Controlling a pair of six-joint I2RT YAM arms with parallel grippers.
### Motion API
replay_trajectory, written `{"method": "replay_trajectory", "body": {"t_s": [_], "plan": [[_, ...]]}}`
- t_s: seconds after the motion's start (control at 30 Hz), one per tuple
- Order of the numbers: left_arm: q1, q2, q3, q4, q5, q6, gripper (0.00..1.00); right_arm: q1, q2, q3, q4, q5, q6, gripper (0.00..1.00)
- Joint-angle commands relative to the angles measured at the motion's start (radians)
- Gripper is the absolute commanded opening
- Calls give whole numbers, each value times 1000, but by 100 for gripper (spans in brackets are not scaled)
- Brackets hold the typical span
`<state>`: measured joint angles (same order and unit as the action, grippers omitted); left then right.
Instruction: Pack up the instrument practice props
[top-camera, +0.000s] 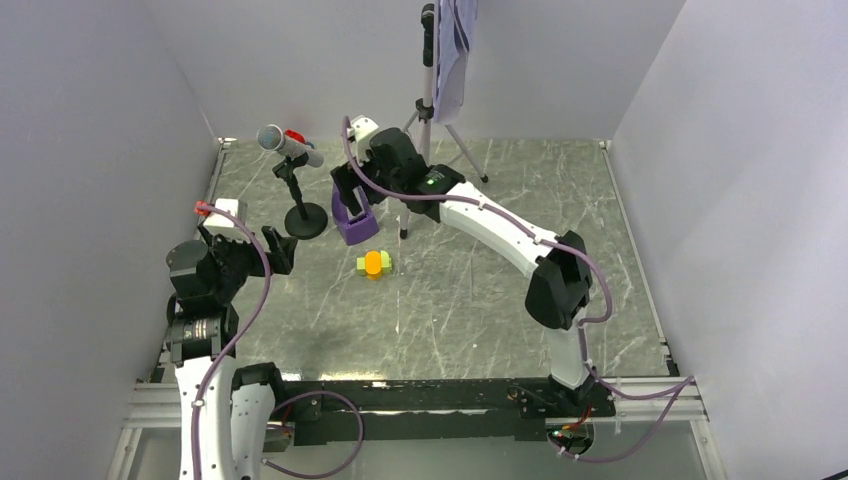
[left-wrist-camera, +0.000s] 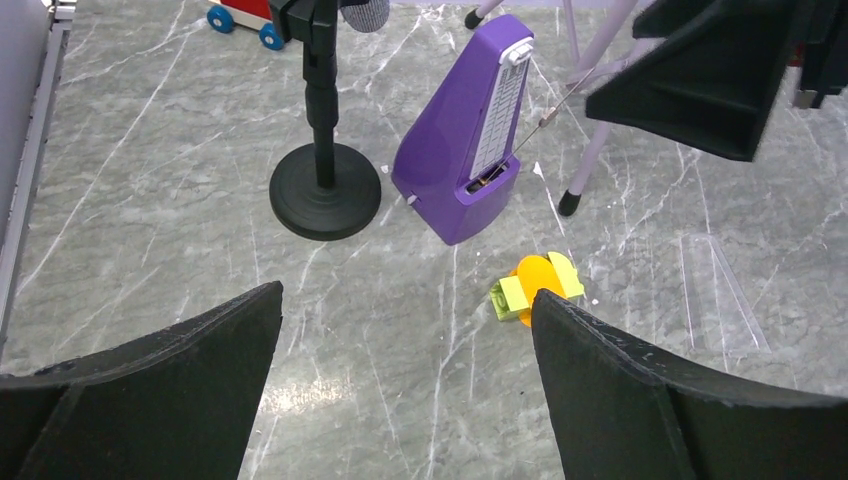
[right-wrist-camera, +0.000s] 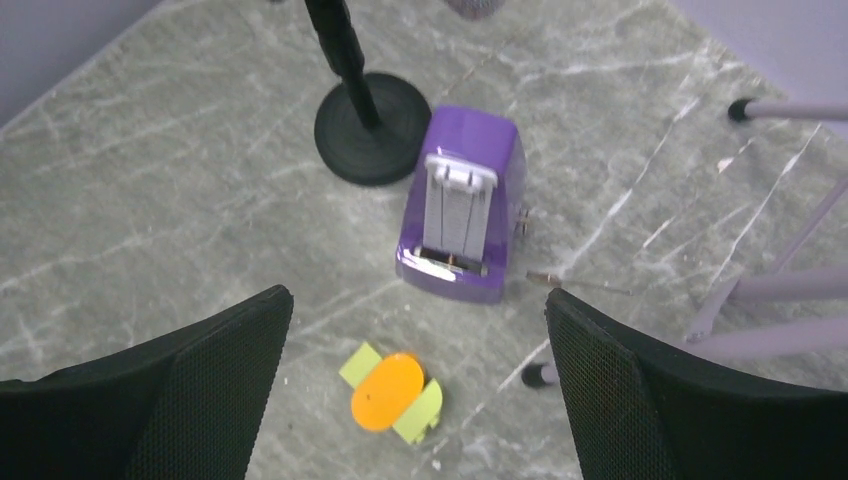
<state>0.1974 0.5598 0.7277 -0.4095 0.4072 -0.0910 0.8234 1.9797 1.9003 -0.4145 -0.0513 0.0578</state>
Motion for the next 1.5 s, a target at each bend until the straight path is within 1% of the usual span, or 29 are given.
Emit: {"method": "replay_trajectory", "body": {"t_s": [0.0, 0.2, 0.33, 0.6, 0.73, 0.83, 1.3, 1.33, 1.4, 1.47], "plan": [[14, -8, -2, 12, 36, -19, 99, 27, 51, 105, 89, 137, 39, 100], [41, -66, -55, 40, 60, -30, 99, 37, 149, 182, 139, 203, 16, 99], [62, -106, -81, 56, 90, -46, 98, 37, 194, 202, 171, 230, -11, 96], [78, -140, -93, 63, 95, -54, 98, 39, 275, 280, 222, 215, -42, 80], [83, -146, -92, 60, 98, -55, 98, 40, 296, 292, 230, 208, -47, 76], [86, -151, -90, 53, 101, -55, 98, 40, 302, 290, 225, 211, -42, 71], [102, -159, -87, 42, 103, -56, 98, 38, 359, 286, 241, 217, -83, 70], [103, -158, -87, 41, 104, -56, 98, 38, 362, 286, 245, 218, -86, 68], [103, -159, -86, 40, 102, -55, 98, 38, 364, 286, 252, 222, -97, 58], [105, -160, -86, 41, 103, -56, 98, 37, 358, 285, 264, 226, -110, 45]]}}
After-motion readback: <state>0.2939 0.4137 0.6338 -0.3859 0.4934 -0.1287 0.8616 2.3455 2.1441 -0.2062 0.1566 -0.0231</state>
